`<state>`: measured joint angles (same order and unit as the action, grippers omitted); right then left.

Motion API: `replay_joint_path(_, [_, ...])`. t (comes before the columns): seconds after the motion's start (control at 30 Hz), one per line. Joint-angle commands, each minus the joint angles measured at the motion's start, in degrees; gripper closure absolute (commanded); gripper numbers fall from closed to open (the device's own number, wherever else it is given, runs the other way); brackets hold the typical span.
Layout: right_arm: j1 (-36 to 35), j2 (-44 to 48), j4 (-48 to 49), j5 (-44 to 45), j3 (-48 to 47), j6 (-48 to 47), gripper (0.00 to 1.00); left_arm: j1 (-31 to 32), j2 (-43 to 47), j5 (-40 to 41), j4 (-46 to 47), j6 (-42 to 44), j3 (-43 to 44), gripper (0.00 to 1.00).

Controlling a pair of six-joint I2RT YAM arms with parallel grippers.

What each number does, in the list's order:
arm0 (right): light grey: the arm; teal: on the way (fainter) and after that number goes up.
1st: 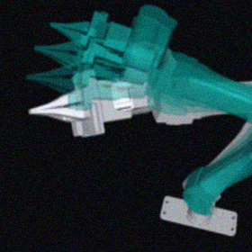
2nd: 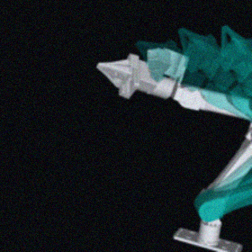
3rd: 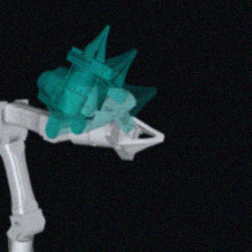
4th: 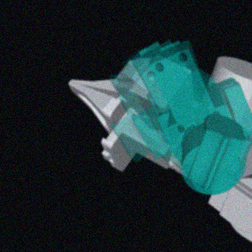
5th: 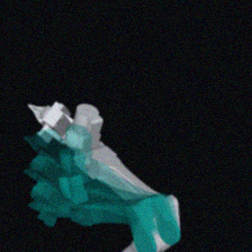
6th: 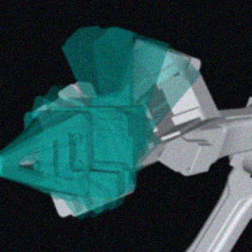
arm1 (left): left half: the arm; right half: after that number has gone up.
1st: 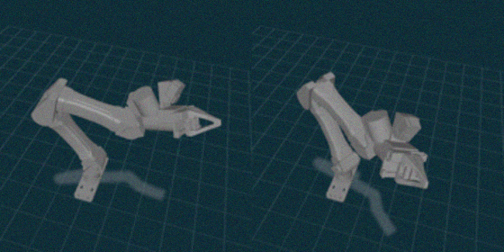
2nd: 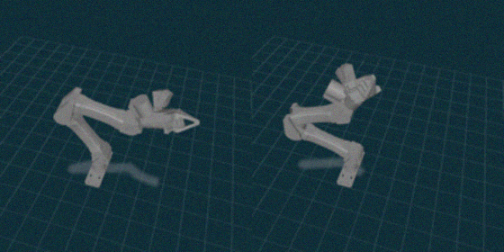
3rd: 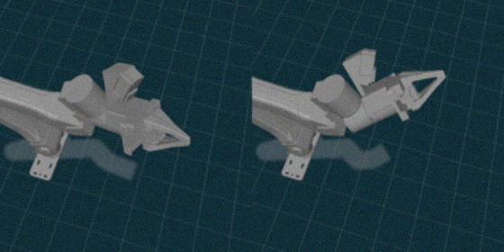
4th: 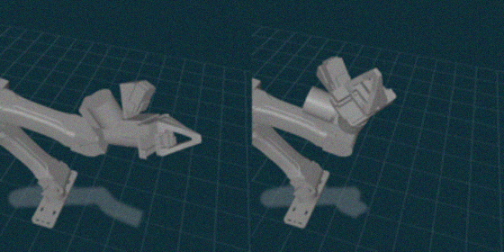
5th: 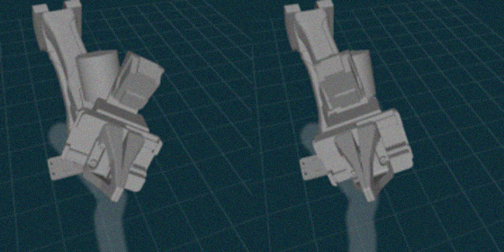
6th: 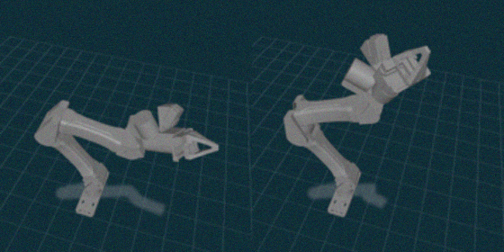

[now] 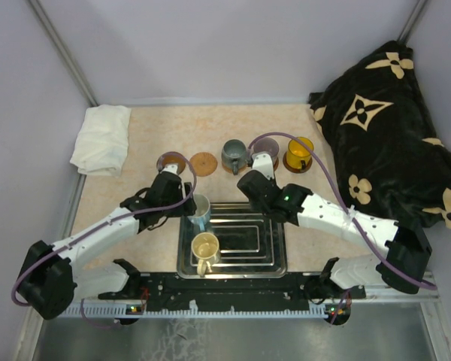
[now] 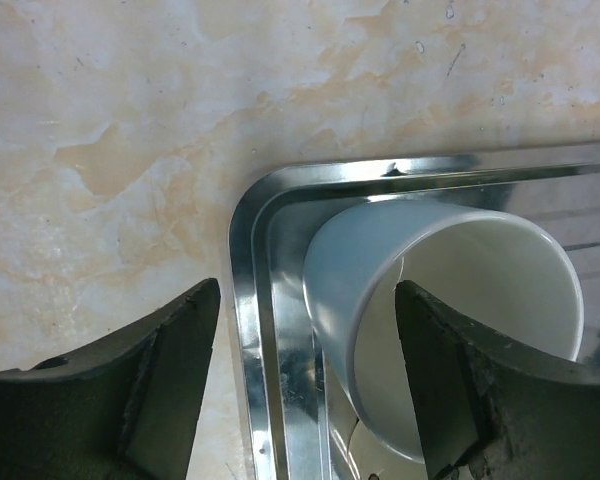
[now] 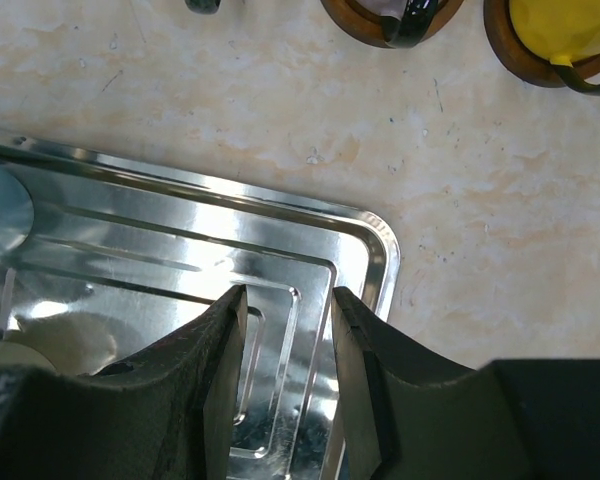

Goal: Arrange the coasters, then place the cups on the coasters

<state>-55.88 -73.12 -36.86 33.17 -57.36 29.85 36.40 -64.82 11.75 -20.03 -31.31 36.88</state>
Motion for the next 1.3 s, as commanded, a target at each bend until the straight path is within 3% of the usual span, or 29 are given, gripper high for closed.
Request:
replay_joint_path(0.0, [-0.47, 1.77, 1.14, 1.82, -0.46, 1.52, 0.6, 0.42, -2.08, -1.95, 2.39, 0.86, 2.86, 0.24])
replay_joint_path(0.6, [-0.46, 1.58, 1.22, 1.98, -0.48, 1.96, 0.63, 0.51, -5.77, -5.99, 6.08, 2.17, 3.33, 0.81])
replay_joint_path(0.73, [-0.53, 1.71, 0.84, 1.91, -0.36, 2.44, 0.64, 0.51, -6.61, -5.86, 5.71, 2.09, 5.39, 0.99])
replay_joint_path(1.07, [-0.75, 2.46, 0.87, 2.5, 0.38, 3.24, 0.65, 0.44, -9.2, 0.62, 1.41, 6.2, 15.22, 1.0])
replay_joint_path(1.27, [-0.98, 2.52, 0.62, 2.75, 0.4, 3.77, 0.65, -0.27, -15.27, 6.49, 1.96, 10.67, 21.91, 1.0])
